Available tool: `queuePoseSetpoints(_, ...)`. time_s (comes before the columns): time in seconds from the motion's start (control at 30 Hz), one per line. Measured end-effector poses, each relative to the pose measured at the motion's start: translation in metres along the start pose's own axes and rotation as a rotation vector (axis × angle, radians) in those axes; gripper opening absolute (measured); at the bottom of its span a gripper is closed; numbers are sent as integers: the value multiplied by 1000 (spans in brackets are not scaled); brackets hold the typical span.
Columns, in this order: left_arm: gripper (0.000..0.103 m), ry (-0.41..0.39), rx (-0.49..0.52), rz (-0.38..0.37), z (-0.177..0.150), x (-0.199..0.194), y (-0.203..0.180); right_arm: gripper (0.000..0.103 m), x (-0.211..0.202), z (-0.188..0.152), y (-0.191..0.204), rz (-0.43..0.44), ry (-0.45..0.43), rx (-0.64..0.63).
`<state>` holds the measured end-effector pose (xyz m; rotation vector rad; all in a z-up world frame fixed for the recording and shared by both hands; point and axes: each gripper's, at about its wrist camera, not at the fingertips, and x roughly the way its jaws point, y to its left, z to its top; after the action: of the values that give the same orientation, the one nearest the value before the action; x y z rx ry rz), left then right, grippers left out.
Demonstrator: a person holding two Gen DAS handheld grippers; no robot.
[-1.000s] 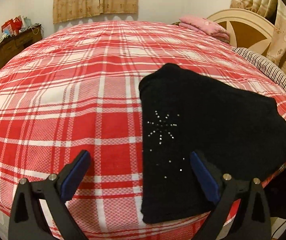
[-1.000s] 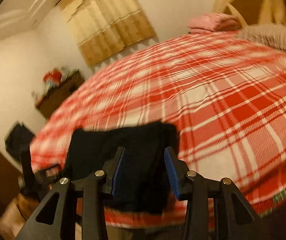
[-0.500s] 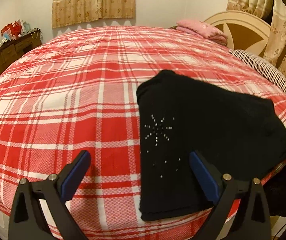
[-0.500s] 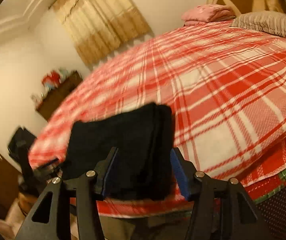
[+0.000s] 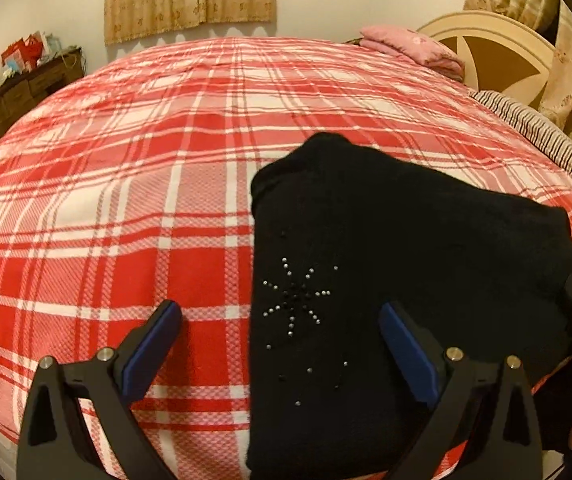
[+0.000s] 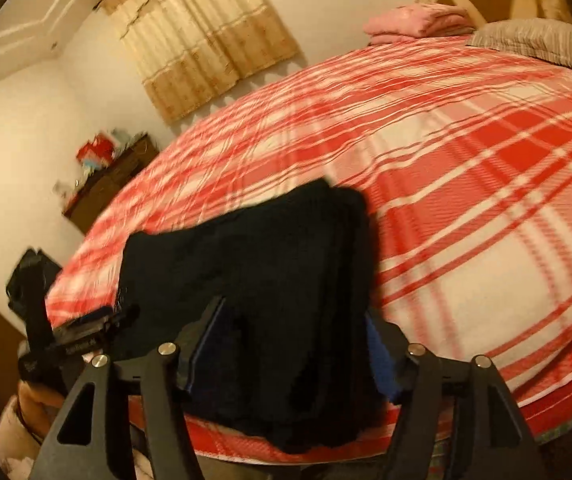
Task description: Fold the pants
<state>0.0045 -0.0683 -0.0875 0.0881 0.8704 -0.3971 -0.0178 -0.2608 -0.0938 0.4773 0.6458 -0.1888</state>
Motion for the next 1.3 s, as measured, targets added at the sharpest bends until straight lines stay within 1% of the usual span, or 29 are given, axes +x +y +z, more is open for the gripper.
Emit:
queuePoseSetpoints(0.03,101,2,-7,-4,0,0,1,68,2,1,4,-12,3,-17)
queuePoseSetpoints(0.13,101,3,-22,-20,-1,-1,1,68,4,1,11,-3,6,-35)
queuePoseSetpoints(0.23,101,4,-27,-27,-1,-1,2,68,9,0,13,-35,10,-68)
queuePoseSetpoints(0.37,101,-5,-42,-60,-2,-7,3,68,10,-1,9,-58,8,-76)
queuePoseSetpoints(0.47,101,-38,-36,-84,-3,-16,3,67,6,-1,-4,-7,-12,-16)
queuePoseSetpoints(0.57,101,-54,-48,-118,-1,-17,4,67,9,-1,-8,6,-10,4)
queuePoseSetpoints(0.67,101,2,-47,-140,-1,0,-3,68,11,-3,2,-29,-4,-54)
queuePoseSetpoints(0.73,102,-15,-35,-124,-2,1,-7,68,14,-6,12,-74,3,-118)
queuePoseSetpoints(0.77,100,-19,-31,-129,-2,0,-8,68,15,-7,16,-96,6,-149)
queuePoseSetpoints(0.8,92,-18,-30,-146,-2,-1,-9,67,17,-8,22,-125,12,-193)
queuePoseSetpoints(0.83,86,-21,-31,-162,-2,-2,-10,67,17,-10,25,-139,14,-219)
queuePoseSetpoints(0.87,79,-24,-31,-176,-3,-3,-11,61,18,-11,27,-141,17,-234)
queuePoseSetpoints(0.9,69,-29,-27,-186,-4,-5,-13,52,18,-10,27,-130,23,-237)
queuePoseSetpoints(0.93,61,-30,-24,-199,-4,-6,-14,48,19,-10,25,-114,30,-226)
queuePoseSetpoints(0.97,42,-28,-26,-221,-4,-7,-14,44,19,-10,24,-109,33,-223)
queuePoseSetpoints(1.0,27,-24,-37,-240,-4,-7,-14,40,18,-10,22,-107,35,-222)
queuePoseSetpoints(1.03,23,-22,-43,-234,-3,-7,-14,38,17,-8,22,-105,41,-219)
queuePoseSetpoints(1.1,21,-32,-38,-221,-1,-10,-15,33,12,-5,28,-110,40,-244)
queuePoseSetpoints(1.13,21,-46,-32,-212,-1,-14,-16,33,10,-4,35,-119,31,-270)
queuePoseSetpoints(1.2,20,-99,-9,-197,2,-27,-19,32,2,1,48,-122,8,-319)
queuePoseSetpoints(1.3,20,-151,12,-176,11,-42,-18,31,-11,12,70,-76,-26,-353)
